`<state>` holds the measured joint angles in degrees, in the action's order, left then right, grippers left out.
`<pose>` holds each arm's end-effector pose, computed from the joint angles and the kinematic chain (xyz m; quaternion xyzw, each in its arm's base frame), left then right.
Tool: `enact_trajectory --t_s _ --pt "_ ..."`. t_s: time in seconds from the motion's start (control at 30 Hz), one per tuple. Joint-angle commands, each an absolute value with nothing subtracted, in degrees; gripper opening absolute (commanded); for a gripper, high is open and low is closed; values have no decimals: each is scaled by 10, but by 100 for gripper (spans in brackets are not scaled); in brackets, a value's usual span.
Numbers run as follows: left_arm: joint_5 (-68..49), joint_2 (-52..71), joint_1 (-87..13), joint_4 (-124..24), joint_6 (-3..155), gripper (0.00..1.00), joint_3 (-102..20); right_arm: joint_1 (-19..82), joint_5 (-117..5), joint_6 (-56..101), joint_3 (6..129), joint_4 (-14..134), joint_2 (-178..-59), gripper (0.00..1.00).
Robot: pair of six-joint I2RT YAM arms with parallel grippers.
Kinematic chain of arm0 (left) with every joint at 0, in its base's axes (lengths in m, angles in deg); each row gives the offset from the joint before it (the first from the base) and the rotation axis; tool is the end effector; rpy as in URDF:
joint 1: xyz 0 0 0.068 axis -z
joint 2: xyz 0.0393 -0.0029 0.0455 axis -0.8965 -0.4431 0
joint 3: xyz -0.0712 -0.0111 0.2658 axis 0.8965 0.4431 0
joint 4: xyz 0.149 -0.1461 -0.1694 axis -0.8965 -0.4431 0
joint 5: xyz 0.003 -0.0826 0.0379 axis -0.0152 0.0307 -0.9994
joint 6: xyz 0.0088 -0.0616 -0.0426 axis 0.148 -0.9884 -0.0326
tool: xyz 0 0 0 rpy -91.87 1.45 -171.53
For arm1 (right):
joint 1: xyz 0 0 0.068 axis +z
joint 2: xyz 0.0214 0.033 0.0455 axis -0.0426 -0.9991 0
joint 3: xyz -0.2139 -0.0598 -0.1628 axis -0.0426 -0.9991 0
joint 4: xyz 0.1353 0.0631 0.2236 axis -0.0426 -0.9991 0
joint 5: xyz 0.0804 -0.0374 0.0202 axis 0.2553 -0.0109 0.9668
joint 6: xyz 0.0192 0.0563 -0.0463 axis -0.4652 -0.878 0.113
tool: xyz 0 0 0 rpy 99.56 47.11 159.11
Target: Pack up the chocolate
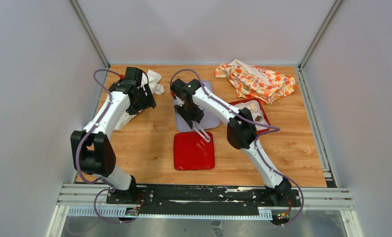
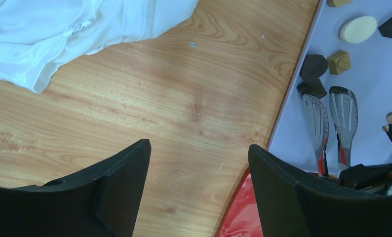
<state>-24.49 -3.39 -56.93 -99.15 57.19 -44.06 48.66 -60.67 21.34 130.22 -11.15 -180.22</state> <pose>0.3401 -0.0327 0.2606 -0.2152 0.9411 -0.0283 0.2593 0.3584 0.3789 0.1843 -0.3294 0.9359 0.0793 0.0967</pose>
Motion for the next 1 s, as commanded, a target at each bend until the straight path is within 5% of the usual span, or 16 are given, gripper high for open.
enact_trajectory --t_s 0.0,0.4,0.97 --pt "-252 -32 -579 -996 577 77 -450 485 -613 218 1327 -125 -1823 47" --pt "-250 -35 -583 -996 581 77 -453 486 -601 218 1340 -122 -1837 48" --pt "-243 -33 -586 -997 581 77 -455 485 -663 211 1241 -121 -1717 8"
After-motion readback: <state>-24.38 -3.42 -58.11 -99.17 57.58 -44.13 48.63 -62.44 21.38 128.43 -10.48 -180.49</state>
